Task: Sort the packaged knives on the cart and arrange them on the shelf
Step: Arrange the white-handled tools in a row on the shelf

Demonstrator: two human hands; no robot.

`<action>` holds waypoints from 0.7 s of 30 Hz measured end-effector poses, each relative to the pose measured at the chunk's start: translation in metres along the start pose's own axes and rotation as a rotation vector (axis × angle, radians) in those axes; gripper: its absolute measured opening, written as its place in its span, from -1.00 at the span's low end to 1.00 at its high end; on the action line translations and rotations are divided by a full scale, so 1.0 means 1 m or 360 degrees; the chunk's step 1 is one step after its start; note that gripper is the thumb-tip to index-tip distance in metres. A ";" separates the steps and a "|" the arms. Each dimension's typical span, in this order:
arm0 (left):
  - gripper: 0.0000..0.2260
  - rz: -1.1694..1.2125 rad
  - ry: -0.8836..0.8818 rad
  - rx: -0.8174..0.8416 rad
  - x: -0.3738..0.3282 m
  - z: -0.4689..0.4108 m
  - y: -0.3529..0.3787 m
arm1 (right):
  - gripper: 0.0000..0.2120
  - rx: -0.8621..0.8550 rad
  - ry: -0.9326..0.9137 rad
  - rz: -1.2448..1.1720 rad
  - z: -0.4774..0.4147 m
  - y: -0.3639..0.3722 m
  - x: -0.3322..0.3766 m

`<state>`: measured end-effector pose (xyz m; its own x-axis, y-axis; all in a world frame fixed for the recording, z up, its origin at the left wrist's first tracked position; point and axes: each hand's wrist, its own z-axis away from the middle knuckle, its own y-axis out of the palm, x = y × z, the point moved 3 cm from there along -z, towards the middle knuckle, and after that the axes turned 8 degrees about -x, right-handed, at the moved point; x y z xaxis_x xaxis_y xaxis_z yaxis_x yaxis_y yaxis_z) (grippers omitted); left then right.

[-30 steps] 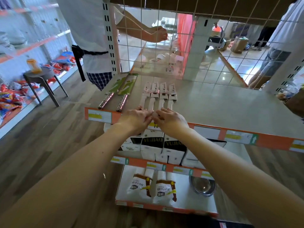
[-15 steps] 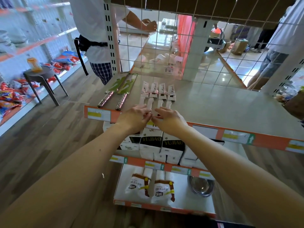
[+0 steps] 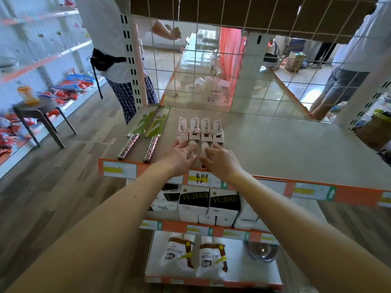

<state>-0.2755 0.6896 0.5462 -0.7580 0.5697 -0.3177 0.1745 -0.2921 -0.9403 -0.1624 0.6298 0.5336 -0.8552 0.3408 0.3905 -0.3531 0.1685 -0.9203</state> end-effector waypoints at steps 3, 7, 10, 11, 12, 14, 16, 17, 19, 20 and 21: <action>-0.53 -0.0059 0.0031 0.0043 0.003 -0.003 0.001 | -0.64 -0.0040 -0.0009 -0.0040 0.002 -0.004 -0.001; -0.52 -0.0098 0.0065 0.0040 0.005 -0.007 0.000 | -0.59 -0.0065 -0.0034 -0.0062 0.005 -0.009 -0.001; -0.51 -0.0099 0.0082 0.0037 0.008 -0.009 0.000 | -0.60 -0.0047 -0.0072 -0.0052 0.005 -0.010 -0.002; -0.52 -0.0092 0.0082 0.0027 0.008 -0.009 0.000 | -0.62 -0.0055 -0.0093 -0.0045 0.005 -0.010 -0.002; -0.52 -0.0087 0.0082 0.0012 0.008 -0.008 0.000 | -0.63 -0.0059 -0.0107 -0.0038 0.005 -0.010 -0.002; -0.52 -0.0080 0.0081 -0.0014 0.007 -0.007 0.001 | -0.62 -0.0056 -0.0113 -0.0047 0.005 -0.010 -0.003; -0.54 -0.0060 0.0084 -0.0016 0.008 -0.006 0.002 | -0.64 -0.0043 -0.0130 -0.0057 0.005 -0.011 -0.002; -0.56 -0.0039 0.0085 -0.0019 0.008 -0.005 0.002 | -0.67 -0.0045 -0.0133 -0.0059 0.005 -0.012 -0.003; -0.57 0.0012 0.0082 -0.0052 0.010 -0.004 0.001 | -0.70 -0.0112 -0.0096 -0.0065 0.003 -0.015 -0.005; -0.58 0.0033 0.0078 -0.0076 0.012 -0.003 0.001 | -0.69 -0.0150 -0.0064 -0.0081 0.002 -0.016 -0.006; -0.58 0.0051 0.0074 -0.0095 0.013 -0.002 0.001 | -0.68 -0.0166 -0.0042 -0.0112 0.002 -0.017 -0.006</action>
<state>-0.2840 0.6986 0.5412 -0.7217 0.5964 -0.3515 0.2363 -0.2651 -0.9348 -0.1517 0.6226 0.5470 -0.8397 0.3008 0.4521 -0.3723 0.2871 -0.8826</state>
